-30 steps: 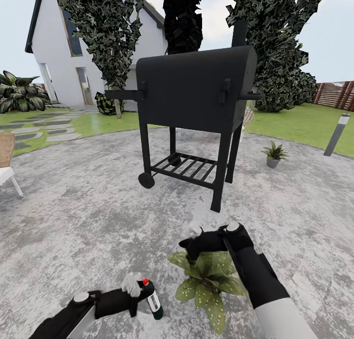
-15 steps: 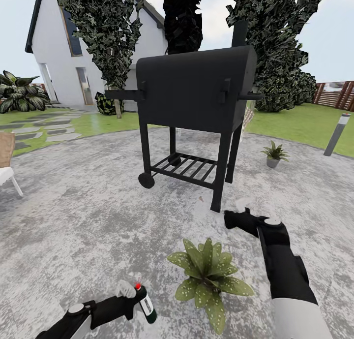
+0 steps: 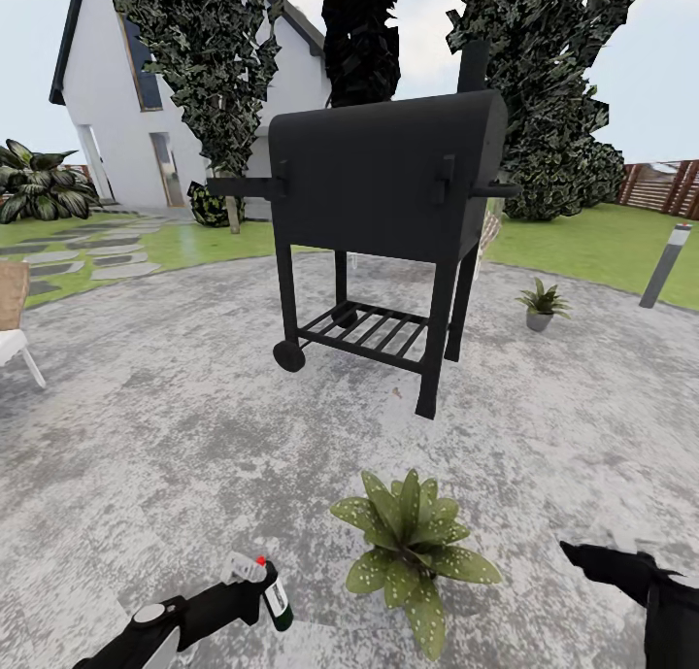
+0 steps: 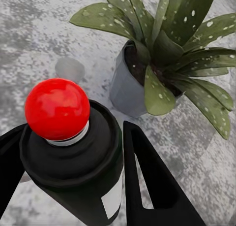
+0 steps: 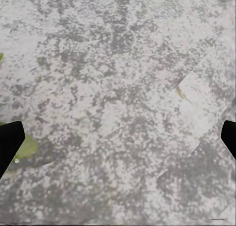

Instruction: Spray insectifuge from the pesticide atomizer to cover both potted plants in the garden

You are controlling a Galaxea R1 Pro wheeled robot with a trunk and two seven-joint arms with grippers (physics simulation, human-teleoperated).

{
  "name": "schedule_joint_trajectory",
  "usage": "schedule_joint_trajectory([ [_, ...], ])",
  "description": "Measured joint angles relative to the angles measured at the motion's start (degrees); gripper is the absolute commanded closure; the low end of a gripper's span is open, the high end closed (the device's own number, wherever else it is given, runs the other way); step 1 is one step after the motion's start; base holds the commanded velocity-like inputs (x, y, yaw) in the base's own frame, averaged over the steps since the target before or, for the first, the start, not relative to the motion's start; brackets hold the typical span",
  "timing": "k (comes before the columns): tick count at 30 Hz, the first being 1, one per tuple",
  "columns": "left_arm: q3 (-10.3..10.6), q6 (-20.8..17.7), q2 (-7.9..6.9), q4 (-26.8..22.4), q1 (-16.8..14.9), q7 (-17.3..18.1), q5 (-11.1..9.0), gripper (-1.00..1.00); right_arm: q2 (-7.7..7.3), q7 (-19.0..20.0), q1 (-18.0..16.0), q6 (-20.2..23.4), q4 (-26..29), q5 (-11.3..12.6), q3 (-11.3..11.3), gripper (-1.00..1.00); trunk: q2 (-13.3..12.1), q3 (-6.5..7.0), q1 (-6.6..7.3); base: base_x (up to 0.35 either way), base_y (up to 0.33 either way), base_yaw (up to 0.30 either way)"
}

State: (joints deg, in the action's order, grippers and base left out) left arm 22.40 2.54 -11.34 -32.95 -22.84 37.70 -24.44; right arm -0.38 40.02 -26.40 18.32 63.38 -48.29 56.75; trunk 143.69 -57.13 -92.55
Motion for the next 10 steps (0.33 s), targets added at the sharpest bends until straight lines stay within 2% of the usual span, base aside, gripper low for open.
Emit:
schedule_joint_trajectory([
  [2,0.01,0.00,0.00,0.00,0.00,0.00,0.07,1.00,0.18,-0.04,0.12,-2.05,-1.01,-1.12,2.69,-1.00,0.00,0.00,0.00,0.000,0.000,0.000],
  [3,0.01,0.00,0.00,0.00,-0.01,0.00,0.08,1.00,0.12,-0.12,0.16,-2.29,-1.48,-1.39,3.32,-1.00,0.00,0.00,0.00,0.000,0.000,0.000],
  [10,0.10,-0.05,0.00,0.00,0.02,0.32,0.02,1.00,0.30,-0.30,0.64,-0.42,-3.96,-1.73,4.02,-1.00,0.00,0.00,0.00,0.000,0.000,0.000],
])
